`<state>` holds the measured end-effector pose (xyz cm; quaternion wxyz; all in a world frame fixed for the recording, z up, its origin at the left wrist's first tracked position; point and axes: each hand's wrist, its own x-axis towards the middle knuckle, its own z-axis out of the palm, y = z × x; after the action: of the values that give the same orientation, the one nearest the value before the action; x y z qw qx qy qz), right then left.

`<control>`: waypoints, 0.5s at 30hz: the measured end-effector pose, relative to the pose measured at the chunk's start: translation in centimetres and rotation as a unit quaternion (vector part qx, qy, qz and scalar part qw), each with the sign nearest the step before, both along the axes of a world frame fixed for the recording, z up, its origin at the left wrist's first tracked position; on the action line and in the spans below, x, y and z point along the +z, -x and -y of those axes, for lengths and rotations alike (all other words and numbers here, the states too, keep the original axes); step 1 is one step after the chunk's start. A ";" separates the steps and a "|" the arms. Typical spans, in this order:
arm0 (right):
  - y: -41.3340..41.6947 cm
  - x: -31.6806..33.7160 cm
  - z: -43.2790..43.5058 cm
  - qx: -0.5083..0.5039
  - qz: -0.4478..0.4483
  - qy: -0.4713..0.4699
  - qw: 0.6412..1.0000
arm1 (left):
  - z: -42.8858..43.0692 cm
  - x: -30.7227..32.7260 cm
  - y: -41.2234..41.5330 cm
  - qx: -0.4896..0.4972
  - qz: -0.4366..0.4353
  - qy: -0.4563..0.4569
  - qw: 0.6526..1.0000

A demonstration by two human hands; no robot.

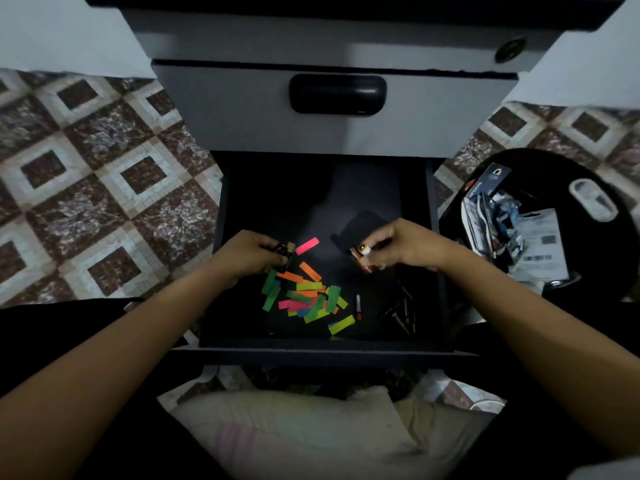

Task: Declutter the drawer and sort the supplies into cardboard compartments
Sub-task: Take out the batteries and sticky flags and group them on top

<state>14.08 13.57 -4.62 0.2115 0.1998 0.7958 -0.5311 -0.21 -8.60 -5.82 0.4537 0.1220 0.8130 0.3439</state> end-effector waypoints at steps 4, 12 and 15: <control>0.7 2.2 0.9 -0.095 -0.023 0.048 0.994 | -0.6 2.3 -0.4 0.032 -0.011 -0.067 0.997; 2.7 11.1 1.6 -0.127 -0.118 0.034 0.984 | -0.7 9.3 -0.7 0.089 0.024 -0.173 0.981; 3.7 15.4 1.3 -0.154 -0.133 0.024 0.979 | -1.3 13.5 -0.1 0.079 0.000 -0.191 0.978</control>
<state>10.37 12.23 10.79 0.0242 0.2426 0.7636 -0.5979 -0.15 -7.27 7.71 0.3937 0.1414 0.7393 0.5277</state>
